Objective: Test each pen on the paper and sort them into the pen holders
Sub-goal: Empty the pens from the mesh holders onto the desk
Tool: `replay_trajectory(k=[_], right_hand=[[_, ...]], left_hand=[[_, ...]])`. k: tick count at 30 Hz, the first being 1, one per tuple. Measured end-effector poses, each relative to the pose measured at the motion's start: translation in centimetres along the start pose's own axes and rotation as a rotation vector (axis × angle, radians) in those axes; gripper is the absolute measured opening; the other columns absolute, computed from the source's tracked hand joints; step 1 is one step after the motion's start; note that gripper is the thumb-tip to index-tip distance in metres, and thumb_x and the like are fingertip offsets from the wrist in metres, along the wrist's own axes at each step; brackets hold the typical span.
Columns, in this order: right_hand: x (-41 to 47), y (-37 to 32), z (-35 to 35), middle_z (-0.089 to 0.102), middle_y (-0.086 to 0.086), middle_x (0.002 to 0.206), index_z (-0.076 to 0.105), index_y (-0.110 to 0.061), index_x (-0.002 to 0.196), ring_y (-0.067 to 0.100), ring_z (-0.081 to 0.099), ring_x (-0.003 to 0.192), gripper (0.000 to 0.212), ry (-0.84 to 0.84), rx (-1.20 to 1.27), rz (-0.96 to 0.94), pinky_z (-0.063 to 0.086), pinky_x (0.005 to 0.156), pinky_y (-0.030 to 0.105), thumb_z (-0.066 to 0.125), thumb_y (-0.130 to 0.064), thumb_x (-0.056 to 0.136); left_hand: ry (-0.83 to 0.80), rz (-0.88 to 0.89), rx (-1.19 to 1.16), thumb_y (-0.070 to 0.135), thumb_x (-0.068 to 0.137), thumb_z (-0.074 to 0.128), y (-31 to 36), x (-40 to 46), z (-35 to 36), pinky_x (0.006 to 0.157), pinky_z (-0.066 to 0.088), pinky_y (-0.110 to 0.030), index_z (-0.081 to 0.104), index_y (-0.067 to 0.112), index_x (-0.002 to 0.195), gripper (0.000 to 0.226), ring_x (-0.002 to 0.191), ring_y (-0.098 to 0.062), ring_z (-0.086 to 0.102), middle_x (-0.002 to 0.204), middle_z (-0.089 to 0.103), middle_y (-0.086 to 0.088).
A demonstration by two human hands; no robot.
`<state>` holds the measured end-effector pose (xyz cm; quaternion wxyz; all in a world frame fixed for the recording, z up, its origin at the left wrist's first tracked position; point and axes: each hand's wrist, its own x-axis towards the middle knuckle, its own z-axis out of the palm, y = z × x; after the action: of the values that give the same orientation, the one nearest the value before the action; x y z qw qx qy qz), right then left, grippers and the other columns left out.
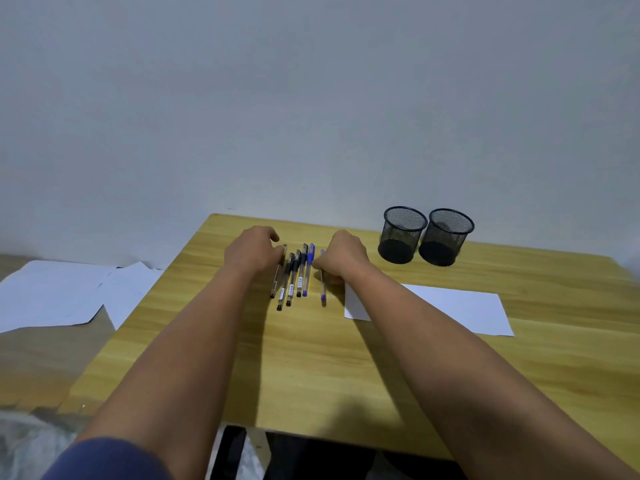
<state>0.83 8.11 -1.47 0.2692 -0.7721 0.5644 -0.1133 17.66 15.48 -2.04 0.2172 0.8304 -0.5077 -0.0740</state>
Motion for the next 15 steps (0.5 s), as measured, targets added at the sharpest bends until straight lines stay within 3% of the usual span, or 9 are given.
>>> replay_trajectory(k=[2, 4, 6, 10, 12, 15], right_hand=[[-0.6, 0.2, -1.2, 0.068, 0.006, 0.081, 0.059, -0.012, 0.075, 0.027, 0.070, 0.080, 0.026, 0.028, 0.048, 0.016, 0.050, 0.055, 0.030, 0.083, -0.020, 0.082], [-1.4, 0.5, -2.0, 0.077, 0.011, 0.087, 0.068, -0.007, 0.080, 0.029, 0.078, 0.082, 0.016, 0.026, 0.075, 0.024, 0.064, 0.066, 0.037, 0.081, -0.016, 0.081], [-2.4, 0.7, -2.1, 0.077, 0.012, 0.083, 0.068, -0.006, 0.079, 0.031, 0.078, 0.076, 0.019, -0.019, 0.070, 0.028, 0.068, 0.075, 0.044, 0.083, -0.017, 0.082], [-4.8, 0.8, -0.8, 0.063, 0.004, 0.075, 0.056, -0.014, 0.075, 0.028, 0.065, 0.076, 0.037, -0.089, -0.056, -0.002, 0.052, 0.057, 0.034, 0.091, -0.027, 0.075], [-5.4, 0.9, 0.1, 0.061, 0.003, 0.078, 0.054, -0.015, 0.076, 0.027, 0.063, 0.079, 0.037, -0.103, -0.087, -0.014, 0.043, 0.053, 0.030, 0.090, -0.023, 0.074], [-5.7, 0.9, 1.1, 0.063, 0.003, 0.077, 0.053, -0.015, 0.071, 0.027, 0.065, 0.078, 0.033, -0.098, -0.087, -0.012, 0.041, 0.050, 0.027, 0.086, -0.011, 0.073]], left_hand=[[0.012, 0.014, -0.011, 0.040, 0.093, 0.063, 0.2, -0.4, -0.8, 0.090, 0.055, -0.042, 0.066, 0.023, 0.125, 0.037, 0.113, -0.023, 0.063, 0.126, 0.067, -0.001], [0.013, 0.027, -0.017, 0.039, 0.093, 0.064, 0.9, -1.0, -1.2, 0.090, 0.055, -0.042, 0.066, 0.023, 0.125, 0.036, 0.112, -0.022, 0.063, 0.124, 0.067, 0.000], [0.002, 0.045, 0.002, 0.037, 0.093, 0.062, 1.7, -1.7, -1.2, 0.089, 0.055, -0.041, 0.066, 0.025, 0.124, 0.033, 0.110, -0.022, 0.063, 0.123, 0.067, 0.001], [-0.032, 0.070, 0.052, 0.034, 0.092, 0.059, 2.7, -3.0, -1.1, 0.084, 0.054, -0.037, 0.066, 0.027, 0.120, 0.030, 0.108, -0.022, 0.064, 0.122, 0.068, 0.002], [-0.050, 0.066, 0.067, 0.034, 0.092, 0.059, 2.8, -3.4, -1.1, 0.085, 0.055, -0.039, 0.067, 0.027, 0.119, 0.029, 0.107, -0.022, 0.064, 0.122, 0.068, 0.002], [-0.050, 0.065, 0.070, 0.033, 0.093, 0.059, 2.7, -3.9, -1.1, 0.085, 0.056, -0.040, 0.068, 0.027, 0.118, 0.028, 0.107, -0.022, 0.064, 0.121, 0.069, 0.001]])
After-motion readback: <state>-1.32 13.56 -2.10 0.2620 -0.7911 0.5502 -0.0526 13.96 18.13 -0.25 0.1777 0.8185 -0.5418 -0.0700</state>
